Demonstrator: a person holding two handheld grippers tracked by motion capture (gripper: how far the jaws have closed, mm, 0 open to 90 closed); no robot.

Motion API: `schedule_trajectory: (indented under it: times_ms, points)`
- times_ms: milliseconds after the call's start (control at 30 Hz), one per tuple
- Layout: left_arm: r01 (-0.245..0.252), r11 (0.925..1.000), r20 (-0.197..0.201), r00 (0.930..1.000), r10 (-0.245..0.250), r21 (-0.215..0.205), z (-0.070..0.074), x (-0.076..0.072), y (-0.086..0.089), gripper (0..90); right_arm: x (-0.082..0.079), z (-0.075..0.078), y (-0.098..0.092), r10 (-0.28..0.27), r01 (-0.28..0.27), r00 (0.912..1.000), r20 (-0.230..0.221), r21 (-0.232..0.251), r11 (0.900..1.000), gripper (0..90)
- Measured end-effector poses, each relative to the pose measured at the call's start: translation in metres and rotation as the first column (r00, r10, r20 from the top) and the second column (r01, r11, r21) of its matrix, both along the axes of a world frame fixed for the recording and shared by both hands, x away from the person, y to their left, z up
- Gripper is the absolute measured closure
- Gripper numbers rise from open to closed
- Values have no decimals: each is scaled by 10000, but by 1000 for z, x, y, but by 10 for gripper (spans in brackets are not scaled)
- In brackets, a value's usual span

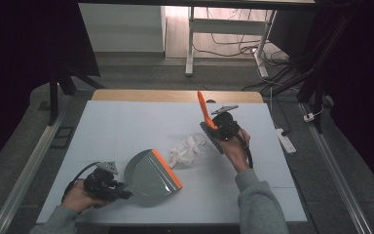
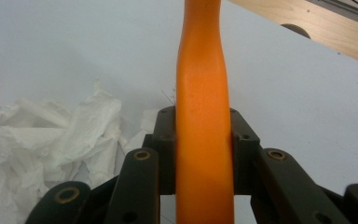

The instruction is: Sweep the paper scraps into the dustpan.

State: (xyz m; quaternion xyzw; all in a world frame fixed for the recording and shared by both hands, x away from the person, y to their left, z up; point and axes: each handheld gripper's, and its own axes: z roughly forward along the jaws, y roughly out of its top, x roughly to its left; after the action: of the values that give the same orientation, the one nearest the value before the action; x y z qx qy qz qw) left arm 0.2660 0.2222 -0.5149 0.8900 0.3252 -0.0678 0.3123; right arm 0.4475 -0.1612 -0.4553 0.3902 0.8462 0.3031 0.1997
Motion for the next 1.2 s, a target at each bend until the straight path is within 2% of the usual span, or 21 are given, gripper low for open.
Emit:
schedule_trajectory:
  times_ms: [367, 633, 867, 1000, 1200]
  points:
    - [16, 10000, -49, 10000, -16, -2, 0, 1, 1, 616, 13, -12, 15, 115, -130, 9996, -255, -591, 9982, 699]
    - [-21, 10000, -176, 9998, 20, -73, -2, 2, -1, 617, 20, -14, 22, 203, -233, 9992, -357, -873, 9959, 699]
    - [-28, 9999, -265, 9996, 25, -113, -3, 3, -1, 617, 17, -17, 32, 393, -446, 9976, -572, -945, 9945, 700]
    - [-10, 9999, -273, 9996, 6, -131, -3, 4, -1, 617, 14, -17, 38, 708, -759, 9963, -482, -1124, 9908, 700]
    - [-8, 9999, -300, 9995, 4, -134, -3, 4, -1, 617, 8, -18, 45, 922, -972, 9944, -507, -1060, 9896, 700]
